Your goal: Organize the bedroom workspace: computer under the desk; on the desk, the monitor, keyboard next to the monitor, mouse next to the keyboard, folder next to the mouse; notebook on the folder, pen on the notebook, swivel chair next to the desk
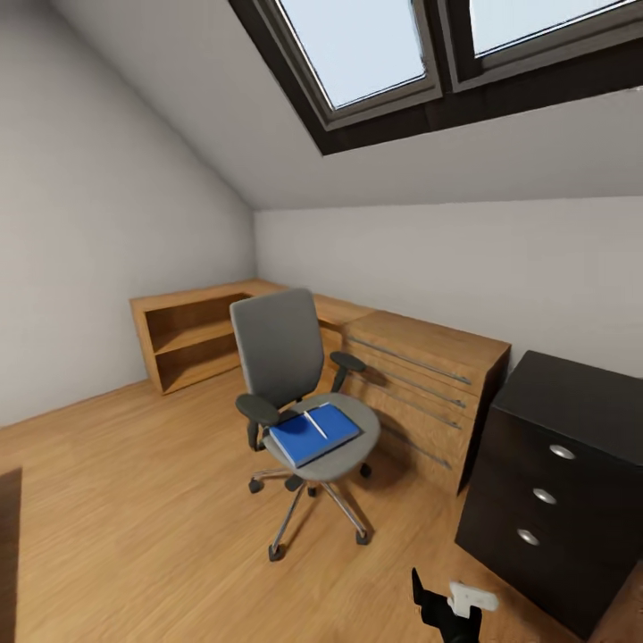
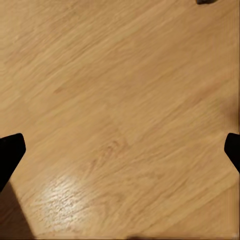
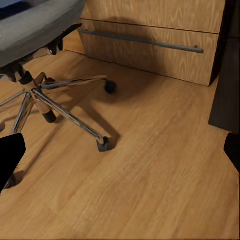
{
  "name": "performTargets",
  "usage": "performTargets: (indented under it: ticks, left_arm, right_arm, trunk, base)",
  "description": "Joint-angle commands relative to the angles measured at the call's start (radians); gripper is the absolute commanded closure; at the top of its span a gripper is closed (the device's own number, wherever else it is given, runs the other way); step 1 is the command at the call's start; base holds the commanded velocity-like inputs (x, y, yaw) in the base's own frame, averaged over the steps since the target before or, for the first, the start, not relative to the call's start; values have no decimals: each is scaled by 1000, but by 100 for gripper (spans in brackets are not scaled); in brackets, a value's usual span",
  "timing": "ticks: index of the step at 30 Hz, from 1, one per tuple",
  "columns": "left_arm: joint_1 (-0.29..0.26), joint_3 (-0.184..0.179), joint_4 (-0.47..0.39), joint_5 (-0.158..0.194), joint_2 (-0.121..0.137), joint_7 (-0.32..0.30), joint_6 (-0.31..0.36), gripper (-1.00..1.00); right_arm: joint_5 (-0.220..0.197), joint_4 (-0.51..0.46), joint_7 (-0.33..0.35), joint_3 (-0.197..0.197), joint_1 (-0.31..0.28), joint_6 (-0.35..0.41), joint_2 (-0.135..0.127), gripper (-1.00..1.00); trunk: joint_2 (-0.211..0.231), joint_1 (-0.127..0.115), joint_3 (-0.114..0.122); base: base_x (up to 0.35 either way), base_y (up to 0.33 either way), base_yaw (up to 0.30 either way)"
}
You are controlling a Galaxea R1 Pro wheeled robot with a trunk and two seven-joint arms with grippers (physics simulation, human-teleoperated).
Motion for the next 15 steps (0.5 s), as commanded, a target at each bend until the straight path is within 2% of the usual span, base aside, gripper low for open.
performTargets:
  ticks: [1,4,6,10,15]
  left_arm:
    - [0,4,8,3,0,0,-10,-100]
    - [0,6,35,6,3,1,-47,-100]
    - [0,11,67,7,7,2,-119,-100]
    - [0,16,84,7,8,2,-174,-100]
    - [0,19,94,8,7,1,-212,-100]
  right_arm:
    - [-11,2,10,-2,2,-16,2,-100]
    - [-11,2,10,-2,7,-46,4,-100]
    - [-11,2,10,-2,12,-74,8,-100]
    - [-11,2,10,-3,23,-112,9,-100]
    - [-13,2,9,-3,51,-241,10,-100]
  trunk:
    - [7,-4,3]
    - [28,-16,15]
    - [42,-23,23]
    - [70,-39,39]
    - [105,-58,60]
  base:
    - [0,0,-254]
    - [0,0,-254]
    - [0,0,-254]
    - [0,0,-254]
    - [0,0,-254]
